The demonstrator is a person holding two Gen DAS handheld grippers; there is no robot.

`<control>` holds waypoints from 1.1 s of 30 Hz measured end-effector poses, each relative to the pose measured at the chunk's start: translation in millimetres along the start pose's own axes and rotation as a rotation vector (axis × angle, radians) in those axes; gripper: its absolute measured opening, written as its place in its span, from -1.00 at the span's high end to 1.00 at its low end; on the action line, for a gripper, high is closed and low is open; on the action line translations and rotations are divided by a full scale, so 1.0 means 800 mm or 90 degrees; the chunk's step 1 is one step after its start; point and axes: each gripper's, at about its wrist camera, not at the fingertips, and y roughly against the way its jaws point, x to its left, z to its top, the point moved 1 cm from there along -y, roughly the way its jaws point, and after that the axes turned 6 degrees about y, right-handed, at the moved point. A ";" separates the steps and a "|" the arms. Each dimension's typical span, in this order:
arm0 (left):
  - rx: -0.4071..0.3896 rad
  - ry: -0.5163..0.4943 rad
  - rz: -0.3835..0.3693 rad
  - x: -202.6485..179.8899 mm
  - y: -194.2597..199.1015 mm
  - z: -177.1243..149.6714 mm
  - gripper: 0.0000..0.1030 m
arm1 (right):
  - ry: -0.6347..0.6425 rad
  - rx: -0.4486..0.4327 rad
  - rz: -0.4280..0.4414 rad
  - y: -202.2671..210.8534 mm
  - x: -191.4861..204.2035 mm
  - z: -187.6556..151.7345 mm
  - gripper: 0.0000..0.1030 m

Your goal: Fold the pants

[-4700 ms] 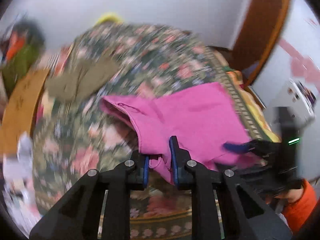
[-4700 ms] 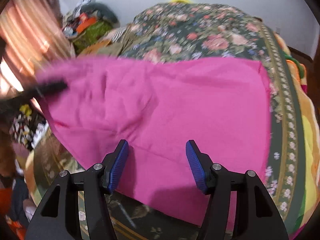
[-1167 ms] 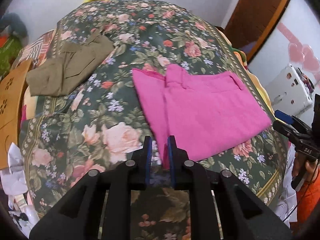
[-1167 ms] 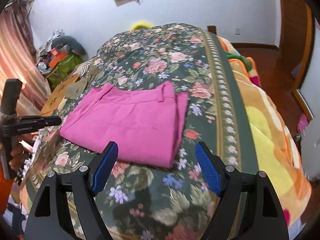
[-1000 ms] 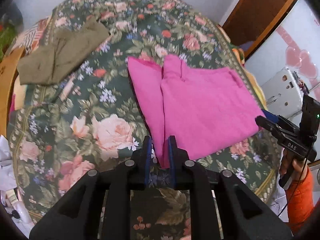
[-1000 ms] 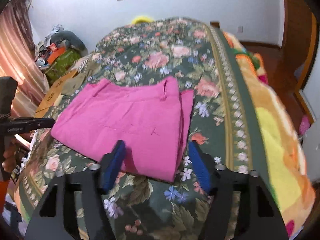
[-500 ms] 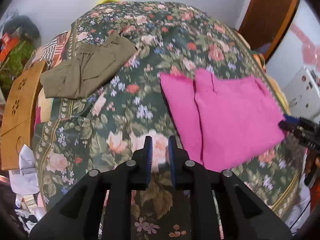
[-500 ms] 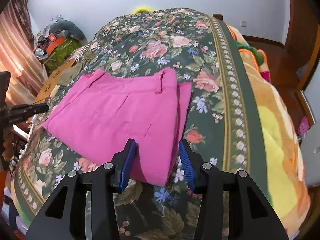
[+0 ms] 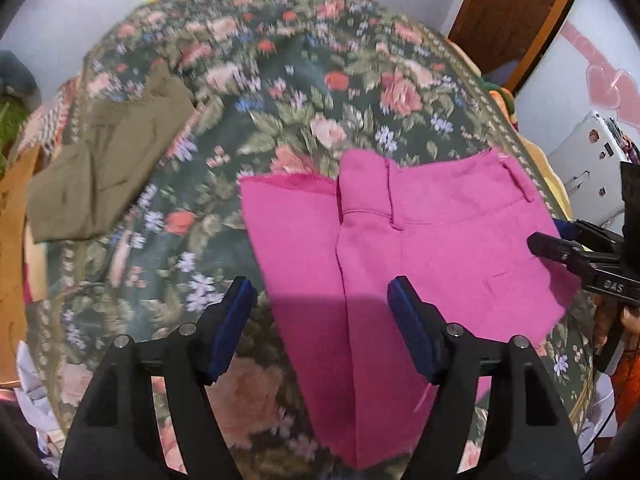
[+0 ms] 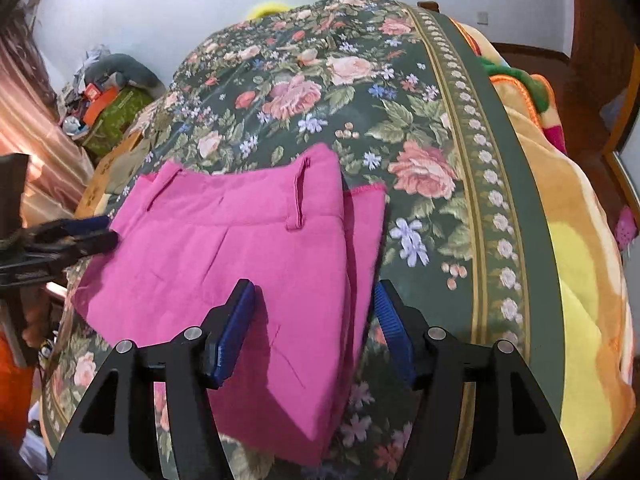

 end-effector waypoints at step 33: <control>-0.115 -0.007 -0.038 -0.014 0.078 0.005 0.90 | 0.126 -0.108 -0.008 0.055 0.064 0.040 0.77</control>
